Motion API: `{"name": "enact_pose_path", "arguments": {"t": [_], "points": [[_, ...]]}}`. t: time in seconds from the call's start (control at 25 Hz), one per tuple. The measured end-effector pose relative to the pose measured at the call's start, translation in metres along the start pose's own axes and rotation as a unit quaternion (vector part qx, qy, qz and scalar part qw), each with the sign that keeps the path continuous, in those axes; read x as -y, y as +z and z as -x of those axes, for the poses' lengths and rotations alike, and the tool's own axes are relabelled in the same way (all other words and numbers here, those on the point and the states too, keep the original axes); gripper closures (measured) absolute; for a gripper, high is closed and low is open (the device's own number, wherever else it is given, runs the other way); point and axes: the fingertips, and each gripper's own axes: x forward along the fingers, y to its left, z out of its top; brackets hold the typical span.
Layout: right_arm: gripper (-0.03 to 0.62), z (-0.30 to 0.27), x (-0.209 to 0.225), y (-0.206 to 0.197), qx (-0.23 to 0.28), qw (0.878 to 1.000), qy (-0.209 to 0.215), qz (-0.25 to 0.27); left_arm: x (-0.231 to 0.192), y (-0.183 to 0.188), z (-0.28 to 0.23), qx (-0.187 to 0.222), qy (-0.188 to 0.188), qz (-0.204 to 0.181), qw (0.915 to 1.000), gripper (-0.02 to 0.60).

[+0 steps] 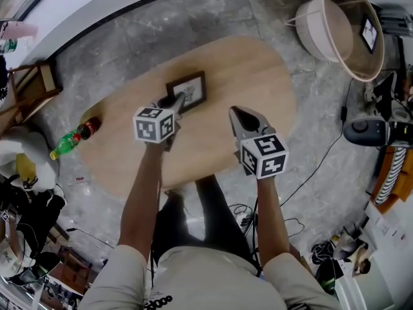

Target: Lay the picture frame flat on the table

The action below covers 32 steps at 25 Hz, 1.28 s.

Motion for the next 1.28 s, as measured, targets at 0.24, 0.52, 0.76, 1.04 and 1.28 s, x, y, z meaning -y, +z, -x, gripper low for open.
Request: {"name": "enact_pose_path", "arguments": {"t": [0.24,0.52,0.76,1.04,1.28], "points": [[0.591,-0.003,0.005,-0.006,-0.003,1.000,0.000,-0.013,-0.010,-0.005,-0.010,-0.007,0.004,0.036,0.9993,0.495],[0.591,-0.003,0.010,-0.012,-0.008,1.000,-0.005,-0.017,-0.019,-0.010,-0.019,-0.016,0.007,0.054,0.9984,0.466],[0.589,-0.008,0.013,-0.020,-0.014,1.000,-0.006,-0.019,-0.034,-0.023,-0.032,-0.030,0.020,0.076,0.9965,0.392],[0.589,-0.009,0.012,-0.023,-0.017,1.000,-0.005,-0.023,-0.051,-0.032,-0.035,-0.016,0.052,0.077,0.9955,0.333],[0.589,-0.006,0.015,-0.023,-0.015,0.999,-0.008,-0.027,-0.047,-0.030,-0.038,-0.012,0.060,0.071,0.9956,0.327]]}}
